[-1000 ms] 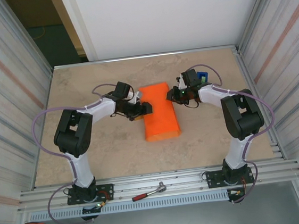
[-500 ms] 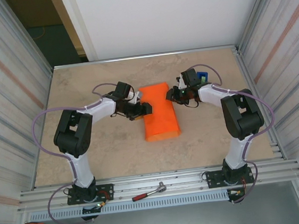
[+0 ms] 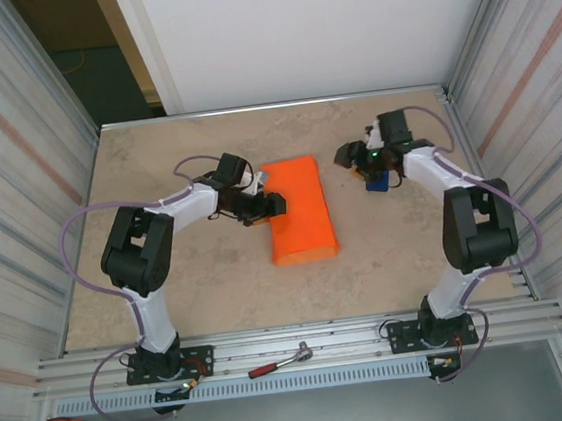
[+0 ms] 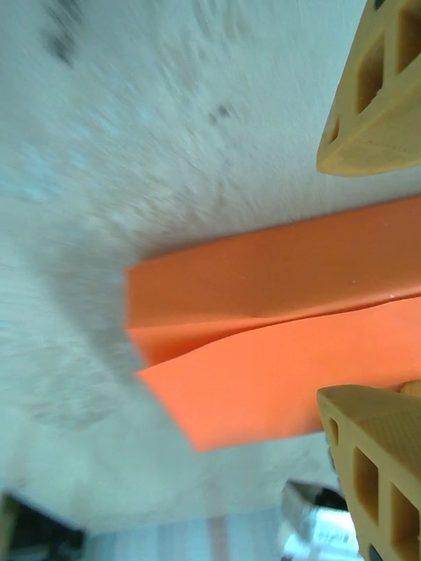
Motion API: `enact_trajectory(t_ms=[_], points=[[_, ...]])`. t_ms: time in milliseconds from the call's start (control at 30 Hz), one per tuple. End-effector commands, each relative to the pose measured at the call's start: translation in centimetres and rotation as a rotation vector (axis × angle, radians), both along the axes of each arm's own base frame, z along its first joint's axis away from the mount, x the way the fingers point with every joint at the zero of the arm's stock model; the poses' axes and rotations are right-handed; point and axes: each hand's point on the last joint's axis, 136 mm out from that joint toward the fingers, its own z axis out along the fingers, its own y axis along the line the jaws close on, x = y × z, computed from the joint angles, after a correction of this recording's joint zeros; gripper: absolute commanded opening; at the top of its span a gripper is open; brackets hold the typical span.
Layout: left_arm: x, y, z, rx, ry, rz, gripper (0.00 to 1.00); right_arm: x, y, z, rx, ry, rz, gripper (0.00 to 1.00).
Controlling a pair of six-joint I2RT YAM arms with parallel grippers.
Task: Wrap the gift box in paper
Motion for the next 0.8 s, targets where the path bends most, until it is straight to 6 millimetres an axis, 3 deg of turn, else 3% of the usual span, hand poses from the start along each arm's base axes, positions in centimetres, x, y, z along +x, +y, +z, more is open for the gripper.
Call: enact_trajectory(t_ms=[0, 67, 167, 267, 467, 767], points=[[-3.0, 4.1, -5.8, 0.247, 0.117, 0.012, 0.71, -0.1, -4.0, 1.5, 0.011, -0.031, -0.079, 0.63], [-3.0, 4.2, -5.8, 0.249, 0.117, 0.01, 0.7, 0.1, -7.3, 1.0, 0.033, -0.033, -0.156, 0.62], [-3.2, 4.2, -6.0, 0.249, 0.121, 0.006, 0.7, 0.2, -10.6, -0.1, 0.095, -0.029, -0.224, 0.59], [-3.2, 4.2, -6.0, 0.249, 0.12, 0.005, 0.7, 0.3, -12.3, -0.9, 0.143, -0.03, -0.249, 0.53], [-3.3, 4.3, -6.2, 0.249, 0.125, 0.004, 0.7, 0.9, -12.5, -2.8, 0.186, -0.007, -0.226, 0.42], [-3.4, 4.3, -6.3, 0.249, 0.128, 0.008, 0.7, 1.4, -10.9, -4.4, 0.198, 0.017, -0.172, 0.31]])
